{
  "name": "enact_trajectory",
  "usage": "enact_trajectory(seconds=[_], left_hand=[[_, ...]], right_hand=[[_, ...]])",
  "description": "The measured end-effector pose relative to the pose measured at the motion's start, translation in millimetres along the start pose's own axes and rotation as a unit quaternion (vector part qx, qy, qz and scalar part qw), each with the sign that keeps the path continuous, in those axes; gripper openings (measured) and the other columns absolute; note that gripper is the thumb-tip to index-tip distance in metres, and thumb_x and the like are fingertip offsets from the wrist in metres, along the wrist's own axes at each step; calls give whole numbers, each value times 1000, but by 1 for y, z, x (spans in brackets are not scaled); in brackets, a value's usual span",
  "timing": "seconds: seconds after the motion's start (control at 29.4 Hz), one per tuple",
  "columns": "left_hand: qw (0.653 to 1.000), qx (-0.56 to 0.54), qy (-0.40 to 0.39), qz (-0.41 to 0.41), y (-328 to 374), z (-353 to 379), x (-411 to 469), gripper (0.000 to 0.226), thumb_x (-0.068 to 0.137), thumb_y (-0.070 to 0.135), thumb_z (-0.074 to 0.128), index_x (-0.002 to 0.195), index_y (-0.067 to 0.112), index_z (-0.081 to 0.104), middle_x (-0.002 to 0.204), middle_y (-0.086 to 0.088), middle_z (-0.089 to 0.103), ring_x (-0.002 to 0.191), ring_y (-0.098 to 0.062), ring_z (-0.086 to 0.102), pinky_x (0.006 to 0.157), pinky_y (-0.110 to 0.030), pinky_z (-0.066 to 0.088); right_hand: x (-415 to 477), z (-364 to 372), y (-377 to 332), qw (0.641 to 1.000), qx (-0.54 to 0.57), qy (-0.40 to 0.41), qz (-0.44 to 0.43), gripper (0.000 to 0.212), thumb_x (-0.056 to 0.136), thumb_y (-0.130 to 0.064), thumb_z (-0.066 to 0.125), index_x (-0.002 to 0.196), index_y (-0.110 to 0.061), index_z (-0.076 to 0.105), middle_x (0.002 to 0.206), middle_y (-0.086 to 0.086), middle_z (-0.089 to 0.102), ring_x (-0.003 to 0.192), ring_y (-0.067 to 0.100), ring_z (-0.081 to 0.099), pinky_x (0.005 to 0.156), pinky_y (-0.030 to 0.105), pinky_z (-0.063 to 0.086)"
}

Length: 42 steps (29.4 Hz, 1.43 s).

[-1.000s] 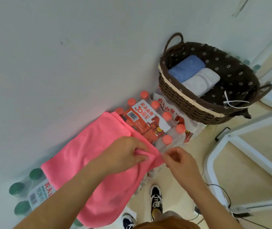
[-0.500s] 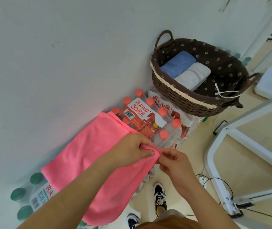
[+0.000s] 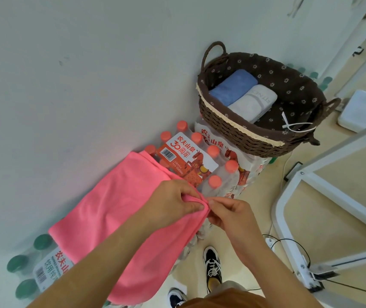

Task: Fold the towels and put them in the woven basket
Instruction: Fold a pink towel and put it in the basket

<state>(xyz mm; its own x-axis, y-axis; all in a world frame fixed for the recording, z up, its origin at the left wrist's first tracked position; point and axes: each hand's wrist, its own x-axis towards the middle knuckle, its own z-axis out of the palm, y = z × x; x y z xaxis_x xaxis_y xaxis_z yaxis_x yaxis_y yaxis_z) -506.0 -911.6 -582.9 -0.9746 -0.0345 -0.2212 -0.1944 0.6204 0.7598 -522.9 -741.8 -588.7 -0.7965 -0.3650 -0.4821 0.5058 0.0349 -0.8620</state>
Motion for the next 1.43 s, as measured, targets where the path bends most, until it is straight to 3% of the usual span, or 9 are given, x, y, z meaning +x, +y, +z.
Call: enact_trajectory(seconds=[0.2,0.37,0.51,0.71,0.85,1.09,1.19,1.26,1.43], left_hand=[[998,38,25,31,1,0,-2,18,69,29,83,82,22,74,85,9,67,76,-3,61,72,-29,51],[983,41,171,59,11,3,-24,55,67,30,84,113,26,55,108,9,47,79,6,46,71,-7,38],[952,102,281,63,23,20,-62,40,69,38,72,96,22,46,94,7,46,79,0,43,67,-17,40],[919,186,337,-79,1,42,-82,21,72,25,57,92,20,50,90,2,55,77,-20,52,59,-31,42],[906,150,359,-164,-8,32,-110,20,66,20,44,81,20,57,69,6,55,54,-19,52,40,-30,41],[858,161,453,-183,-11,-17,-176,25,76,17,49,95,20,65,70,7,63,52,-13,48,46,-25,35],[833,181,498,-159,-3,-40,-212,29,79,12,49,105,21,60,88,10,58,69,-6,43,56,-24,31],[821,196,520,-135,3,-55,-236,26,83,5,52,104,18,60,94,8,58,75,-2,42,65,-22,34],[820,66,566,-44,25,-86,-277,27,89,8,60,95,33,61,82,32,63,75,8,60,71,-2,42]], right_hand=[[-1,1,-9,997,-64,-13,-32,12,84,-12,70,93,-16,77,70,-7,72,64,0,64,65,16,51],[7,-2,-20,1000,24,-17,5,17,85,5,62,90,-9,69,68,13,62,57,17,58,57,24,51],[13,7,-46,988,112,-102,21,24,87,9,54,76,-6,70,69,14,61,58,19,56,56,23,52],[15,38,-82,969,145,-199,18,34,83,21,46,85,1,73,77,17,66,64,18,64,66,23,57],[14,49,-90,968,-96,-175,-154,39,77,16,64,90,-19,76,81,7,71,74,16,66,76,28,56],[1,65,-100,844,-325,-55,-422,16,81,-12,74,93,-23,74,90,-5,67,82,11,64,77,29,53],[-19,67,-106,832,-309,-9,-461,13,83,-11,71,92,-20,69,98,1,61,90,10,58,80,14,47],[-36,67,-112,846,-271,1,-459,10,86,-11,67,94,-18,67,100,-1,64,95,10,60,84,19,49],[-90,63,-130,888,-124,7,-443,7,91,-6,62,94,-11,65,91,4,67,75,6,64,57,20,55]])
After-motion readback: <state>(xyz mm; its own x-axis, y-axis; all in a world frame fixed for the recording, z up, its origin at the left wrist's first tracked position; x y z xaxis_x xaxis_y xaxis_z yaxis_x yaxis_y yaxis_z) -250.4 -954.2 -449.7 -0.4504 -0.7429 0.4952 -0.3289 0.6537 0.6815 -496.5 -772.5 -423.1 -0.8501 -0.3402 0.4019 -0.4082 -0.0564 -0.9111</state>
